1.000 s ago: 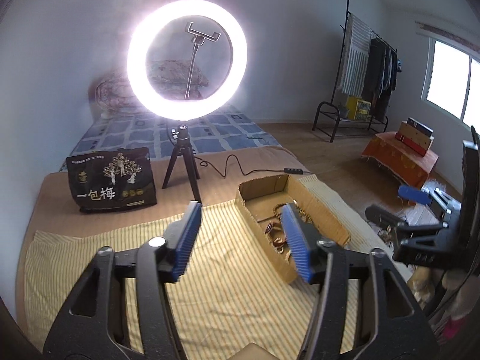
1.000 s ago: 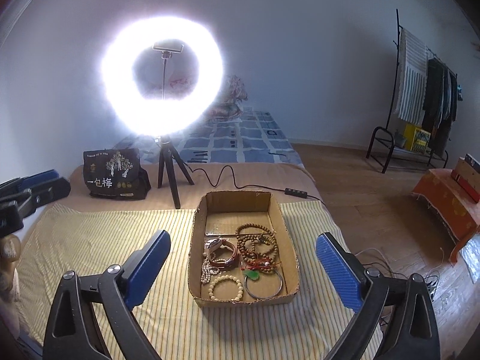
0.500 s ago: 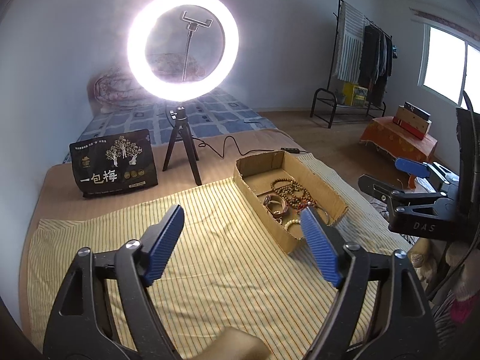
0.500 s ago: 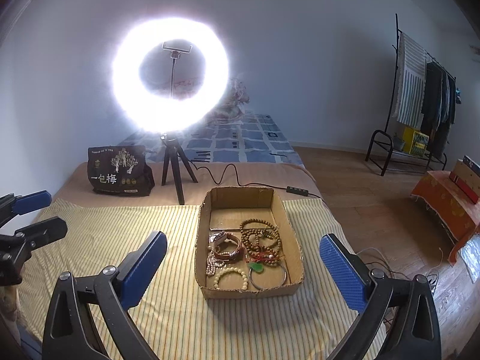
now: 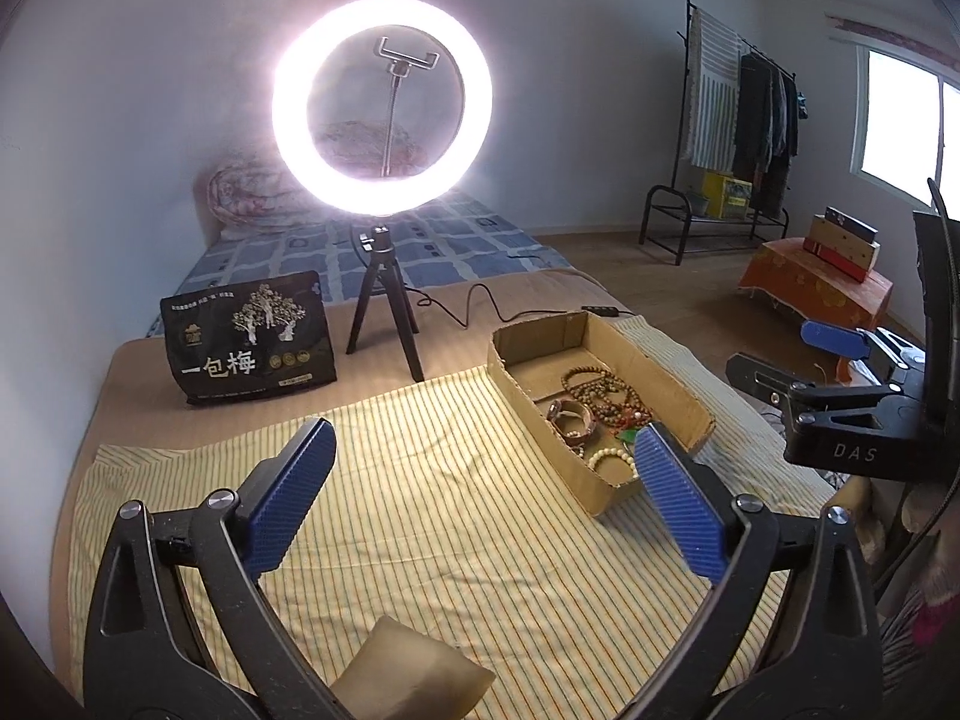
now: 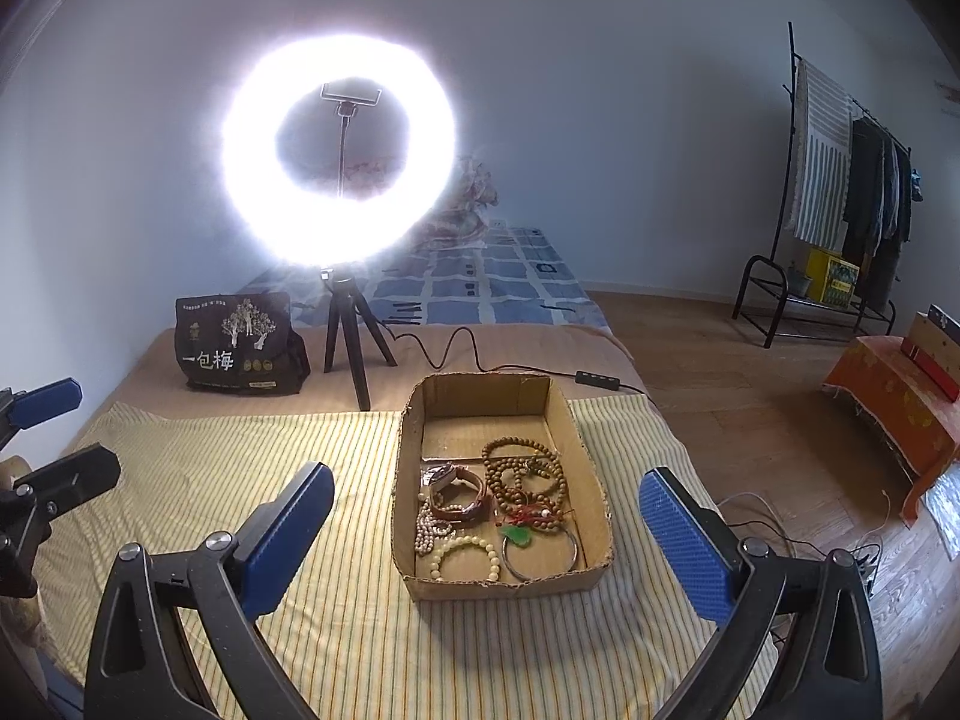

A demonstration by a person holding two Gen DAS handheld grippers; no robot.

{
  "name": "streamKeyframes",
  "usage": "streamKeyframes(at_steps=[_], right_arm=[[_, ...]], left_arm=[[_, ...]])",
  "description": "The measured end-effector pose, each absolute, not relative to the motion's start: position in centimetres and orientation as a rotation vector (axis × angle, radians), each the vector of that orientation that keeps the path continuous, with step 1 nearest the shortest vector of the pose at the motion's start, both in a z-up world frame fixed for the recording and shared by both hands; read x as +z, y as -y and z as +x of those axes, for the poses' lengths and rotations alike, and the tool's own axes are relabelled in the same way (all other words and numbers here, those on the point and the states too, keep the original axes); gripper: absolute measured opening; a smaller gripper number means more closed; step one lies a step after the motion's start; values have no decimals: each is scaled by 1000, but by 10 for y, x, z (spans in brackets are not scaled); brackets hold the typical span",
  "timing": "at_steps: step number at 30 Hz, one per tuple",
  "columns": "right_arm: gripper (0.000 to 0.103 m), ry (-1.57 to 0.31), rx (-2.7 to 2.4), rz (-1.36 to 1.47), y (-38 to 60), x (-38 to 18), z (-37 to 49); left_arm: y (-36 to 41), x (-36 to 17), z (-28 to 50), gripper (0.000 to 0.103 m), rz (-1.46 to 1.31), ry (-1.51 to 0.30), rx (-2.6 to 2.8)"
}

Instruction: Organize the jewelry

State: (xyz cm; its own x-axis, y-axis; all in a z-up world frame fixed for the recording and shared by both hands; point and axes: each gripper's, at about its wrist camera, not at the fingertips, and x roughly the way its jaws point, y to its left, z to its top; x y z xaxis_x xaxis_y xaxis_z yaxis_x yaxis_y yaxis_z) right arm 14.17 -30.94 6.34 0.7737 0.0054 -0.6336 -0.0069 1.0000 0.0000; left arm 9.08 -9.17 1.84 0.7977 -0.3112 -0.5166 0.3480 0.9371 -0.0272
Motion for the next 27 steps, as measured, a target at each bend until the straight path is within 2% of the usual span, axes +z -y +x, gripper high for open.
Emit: streamKeyframes(at_steps=[27], right_arm=[[103,-694,4,-5,308,62,144]], left_arm=[[93,17,92,102,61,-560,-359]])
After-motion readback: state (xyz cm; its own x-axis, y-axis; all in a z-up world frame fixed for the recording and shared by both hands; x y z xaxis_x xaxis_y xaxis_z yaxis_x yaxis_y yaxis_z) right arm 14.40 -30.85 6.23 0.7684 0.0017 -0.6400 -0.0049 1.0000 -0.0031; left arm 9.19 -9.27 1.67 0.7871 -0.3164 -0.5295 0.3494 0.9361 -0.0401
